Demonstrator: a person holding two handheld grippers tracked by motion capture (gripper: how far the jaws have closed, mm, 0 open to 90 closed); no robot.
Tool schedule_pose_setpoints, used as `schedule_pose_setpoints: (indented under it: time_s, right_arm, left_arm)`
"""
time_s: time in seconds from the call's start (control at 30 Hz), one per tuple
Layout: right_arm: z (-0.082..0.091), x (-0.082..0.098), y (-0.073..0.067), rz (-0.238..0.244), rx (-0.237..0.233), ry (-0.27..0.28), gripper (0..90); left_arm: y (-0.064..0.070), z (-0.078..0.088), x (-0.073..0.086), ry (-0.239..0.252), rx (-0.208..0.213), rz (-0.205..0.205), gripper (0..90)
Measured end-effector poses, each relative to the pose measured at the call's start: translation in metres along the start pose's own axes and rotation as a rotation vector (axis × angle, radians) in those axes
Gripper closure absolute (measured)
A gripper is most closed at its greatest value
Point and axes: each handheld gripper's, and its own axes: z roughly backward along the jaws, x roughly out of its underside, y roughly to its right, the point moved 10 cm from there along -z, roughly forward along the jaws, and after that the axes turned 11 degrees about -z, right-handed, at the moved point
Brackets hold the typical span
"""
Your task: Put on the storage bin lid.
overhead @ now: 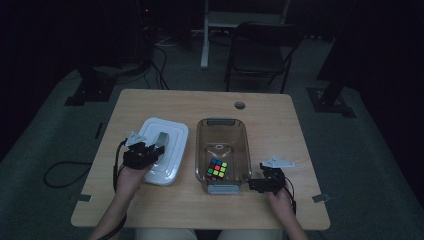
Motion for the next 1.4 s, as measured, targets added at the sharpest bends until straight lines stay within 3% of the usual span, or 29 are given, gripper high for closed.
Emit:
schedule_pose_setpoints:
  time_s: [0.17,0.33,0.57,0.77,1.17,1.23,1.4]
  right_arm:
    - [-0.002,0.002,-0.009,0.022,-0.019,-0.007,12.7]
    - [-0.007,0.003,-0.025,0.053,-0.056,-0.019,12.7]
    - [-0.016,0.003,-0.04,0.059,-0.09,-0.036,12.7]
    - [-0.027,0.001,-0.053,0.081,-0.092,-0.053,12.7]
    - [-0.049,-0.007,-0.077,0.106,-0.112,-0.069,12.4]
    - [-0.048,-0.004,-0.082,0.127,-0.112,-0.084,12.4]
    - [-0.04,0.002,-0.072,0.121,-0.099,-0.084,12.5]
  left_arm:
    - [-0.002,0.012,-0.014,0.036,0.006,0.007,70.4]
    - [-0.001,0.037,-0.041,0.1,0.036,-0.001,70.4]
    - [0.02,0.053,-0.064,0.133,0.114,-0.042,70.4]
    - [0.043,0.046,-0.071,0.127,0.161,-0.087,70.4]
    - [0.063,0.029,-0.082,0.105,0.23,-0.133,70.4]
    - [0.068,0.023,-0.085,0.1,0.25,-0.142,70.3]
    - [0.08,0.014,-0.088,0.091,0.312,-0.152,70.3]
